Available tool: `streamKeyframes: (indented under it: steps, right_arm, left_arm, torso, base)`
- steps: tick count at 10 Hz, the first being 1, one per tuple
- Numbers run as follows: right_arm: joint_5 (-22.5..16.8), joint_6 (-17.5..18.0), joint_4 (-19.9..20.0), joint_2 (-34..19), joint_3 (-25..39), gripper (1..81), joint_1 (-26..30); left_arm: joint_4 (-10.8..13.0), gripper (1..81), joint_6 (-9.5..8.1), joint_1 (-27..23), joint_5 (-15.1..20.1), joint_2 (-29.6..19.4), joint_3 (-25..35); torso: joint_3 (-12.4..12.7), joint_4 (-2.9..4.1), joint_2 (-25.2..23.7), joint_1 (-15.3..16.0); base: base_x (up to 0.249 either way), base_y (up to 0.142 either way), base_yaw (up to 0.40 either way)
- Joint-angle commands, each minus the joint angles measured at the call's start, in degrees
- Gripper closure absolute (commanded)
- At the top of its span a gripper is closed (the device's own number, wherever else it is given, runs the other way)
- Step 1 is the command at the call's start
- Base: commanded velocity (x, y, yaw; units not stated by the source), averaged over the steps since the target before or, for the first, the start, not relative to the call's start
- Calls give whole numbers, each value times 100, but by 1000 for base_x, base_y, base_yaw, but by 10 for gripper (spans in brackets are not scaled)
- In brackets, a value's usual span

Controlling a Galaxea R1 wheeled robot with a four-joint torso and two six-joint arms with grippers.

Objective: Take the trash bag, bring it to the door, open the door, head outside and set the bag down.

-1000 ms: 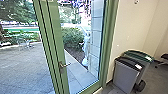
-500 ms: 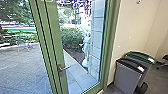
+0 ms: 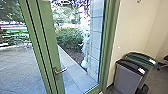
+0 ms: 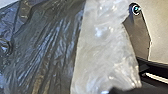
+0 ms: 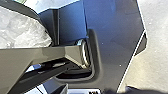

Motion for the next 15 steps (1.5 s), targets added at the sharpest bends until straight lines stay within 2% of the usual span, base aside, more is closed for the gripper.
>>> streamKeyframes:
  steps: [1,15]
  right_arm:
    - [-319,-9,-54,38,28,10,214]
    - [-310,-9,-72,64,28,10,187]
  left_arm:
    - [13,811,31,-328,360,-5,7]
    - [-5,811,31,-284,246,4,7]
  torso:
    - [0,0,0,1]
    - [0,0,0,1]
  base:
    - [99,-64,0]
    - [94,0,0]
